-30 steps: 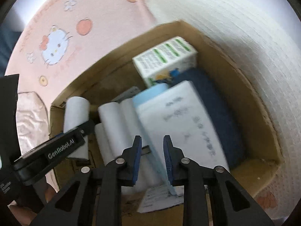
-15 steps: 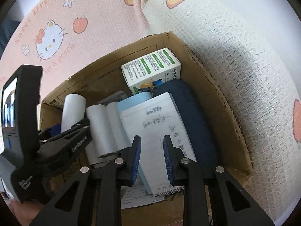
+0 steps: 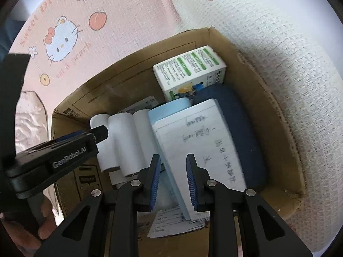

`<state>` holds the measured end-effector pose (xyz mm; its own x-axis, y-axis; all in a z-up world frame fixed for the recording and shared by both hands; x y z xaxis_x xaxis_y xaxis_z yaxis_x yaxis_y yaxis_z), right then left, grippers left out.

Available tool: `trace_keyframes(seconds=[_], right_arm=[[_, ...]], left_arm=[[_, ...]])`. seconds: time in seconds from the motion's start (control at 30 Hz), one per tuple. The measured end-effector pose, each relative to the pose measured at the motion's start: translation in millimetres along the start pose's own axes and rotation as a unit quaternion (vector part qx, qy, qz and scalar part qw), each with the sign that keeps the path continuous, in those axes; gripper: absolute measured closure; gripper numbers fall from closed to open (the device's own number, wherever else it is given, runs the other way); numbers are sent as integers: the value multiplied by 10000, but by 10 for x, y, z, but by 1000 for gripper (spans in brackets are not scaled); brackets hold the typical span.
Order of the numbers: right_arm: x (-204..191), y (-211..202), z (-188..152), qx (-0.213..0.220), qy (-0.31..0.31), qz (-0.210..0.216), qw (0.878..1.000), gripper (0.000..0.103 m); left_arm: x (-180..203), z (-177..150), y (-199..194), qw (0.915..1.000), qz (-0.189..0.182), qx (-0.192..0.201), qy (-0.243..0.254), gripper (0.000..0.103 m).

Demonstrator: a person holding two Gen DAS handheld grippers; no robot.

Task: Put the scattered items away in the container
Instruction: 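Open the right tool to release its tube while the left tool releases its tube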

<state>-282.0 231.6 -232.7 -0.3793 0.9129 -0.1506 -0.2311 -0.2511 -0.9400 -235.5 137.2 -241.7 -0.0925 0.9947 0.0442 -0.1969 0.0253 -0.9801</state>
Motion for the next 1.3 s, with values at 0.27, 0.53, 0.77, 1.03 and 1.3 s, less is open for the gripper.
trace_keyframes(seconds=[0.27, 0.53, 0.77, 1.03, 1.3], right_arm=[[16, -25, -24, 84, 178, 33, 9998, 82], [-90, 14, -29, 181, 89, 370, 9991, 82], [83, -49, -83, 148, 57, -176, 9997, 82], [316, -88, -240, 174, 179, -418, 9988, 82], [330, -71, -149, 275, 188, -272, 9991, 82]], left_arm=[[-57, -118, 88, 9999, 157, -17, 23, 55], [-57, -75, 184, 9966, 805, 196, -20, 51], [49, -120, 131, 9881, 1372, 691, 116, 50], [205, -181, 192, 9942, 942, 516, -40, 50], [175, -78, 223, 9993, 8, 217, -290, 78]])
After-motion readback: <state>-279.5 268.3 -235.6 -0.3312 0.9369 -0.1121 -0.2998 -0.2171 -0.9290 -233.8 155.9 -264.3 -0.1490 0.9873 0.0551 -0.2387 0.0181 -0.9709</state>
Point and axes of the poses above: each gripper's, at about its wrist camera, not at the fingertips, and y roughly the way its jaws point, x to its right, z to its top, the point moved 9 cm from there along y, roughly the way its jaws point, and after that the axes turned 11 degrees about -y, right-handed, at the moved point
